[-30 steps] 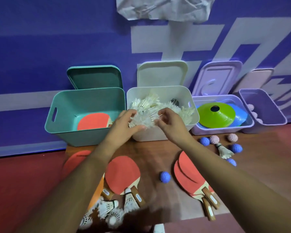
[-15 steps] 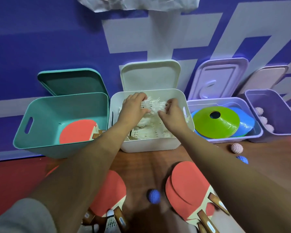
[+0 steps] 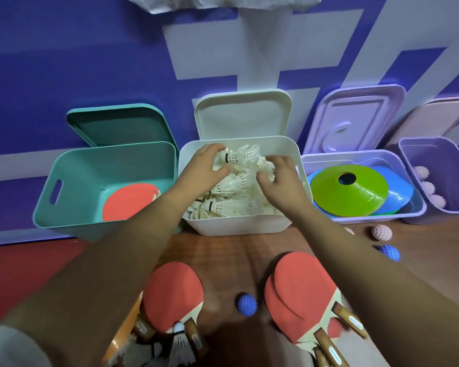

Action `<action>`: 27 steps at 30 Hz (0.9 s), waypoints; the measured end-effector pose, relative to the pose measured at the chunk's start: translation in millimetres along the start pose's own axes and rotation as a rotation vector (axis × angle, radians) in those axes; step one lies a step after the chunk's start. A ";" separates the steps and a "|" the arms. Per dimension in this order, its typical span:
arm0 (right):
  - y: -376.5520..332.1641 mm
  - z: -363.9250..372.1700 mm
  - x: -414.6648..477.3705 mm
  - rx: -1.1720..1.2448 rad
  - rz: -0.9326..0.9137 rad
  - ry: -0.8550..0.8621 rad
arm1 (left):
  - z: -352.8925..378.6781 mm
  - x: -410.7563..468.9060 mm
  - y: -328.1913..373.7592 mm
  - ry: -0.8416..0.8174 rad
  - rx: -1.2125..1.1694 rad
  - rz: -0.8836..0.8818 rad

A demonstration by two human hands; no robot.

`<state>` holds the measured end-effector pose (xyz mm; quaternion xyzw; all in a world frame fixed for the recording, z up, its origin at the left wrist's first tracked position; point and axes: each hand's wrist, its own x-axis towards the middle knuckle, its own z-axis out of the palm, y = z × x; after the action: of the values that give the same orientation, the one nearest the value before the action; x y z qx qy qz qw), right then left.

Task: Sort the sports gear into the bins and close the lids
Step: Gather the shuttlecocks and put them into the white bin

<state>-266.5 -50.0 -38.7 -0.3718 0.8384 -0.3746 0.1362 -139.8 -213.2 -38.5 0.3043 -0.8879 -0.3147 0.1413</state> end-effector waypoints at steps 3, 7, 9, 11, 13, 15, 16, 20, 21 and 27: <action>-23.7 0.9 -20.0 0.025 -0.038 -0.032 | -34.2 -37.4 -7.3 0.061 -0.056 -0.053; -60.2 12.1 -57.7 0.071 -0.088 -0.109 | -72.3 -108.7 -27.7 0.157 -0.098 -0.148; -77.4 24.7 -80.4 0.095 -0.097 -0.143 | -87.1 -152.3 -44.3 0.206 -0.119 -0.210; -91.6 41.3 -104.2 0.098 -0.106 -0.181 | -99.4 -198.5 -63.1 0.260 -0.124 -0.274; -103.2 58.6 -129.4 0.076 -0.115 -0.239 | -107.9 -243.5 -82.7 0.301 -0.122 -0.351; -114.1 77.1 -158.0 0.061 -0.112 -0.286 | -114.3 -289.6 -101.7 0.331 -0.130 -0.431; -118.6 87.2 -172.7 0.055 -0.110 -0.306 | -116.3 -312.0 -111.3 0.344 -0.126 -0.448; -133.2 131.0 -230.7 0.019 -0.092 -0.377 | -118.9 -390.6 -154.3 0.275 -0.098 -0.520; -136.3 142.5 -244.2 0.011 -0.075 -0.383 | -118.1 -406.3 -165.7 0.255 -0.111 -0.548; -162.3 212.6 -322.9 -0.019 0.019 -0.409 | -114.7 -467.0 -229.3 0.111 -0.102 -0.615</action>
<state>147.5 0.4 -81.6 -0.4335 0.8001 -0.2821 0.3037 376.3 -115.0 -126.8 0.5676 -0.7283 -0.3699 0.1030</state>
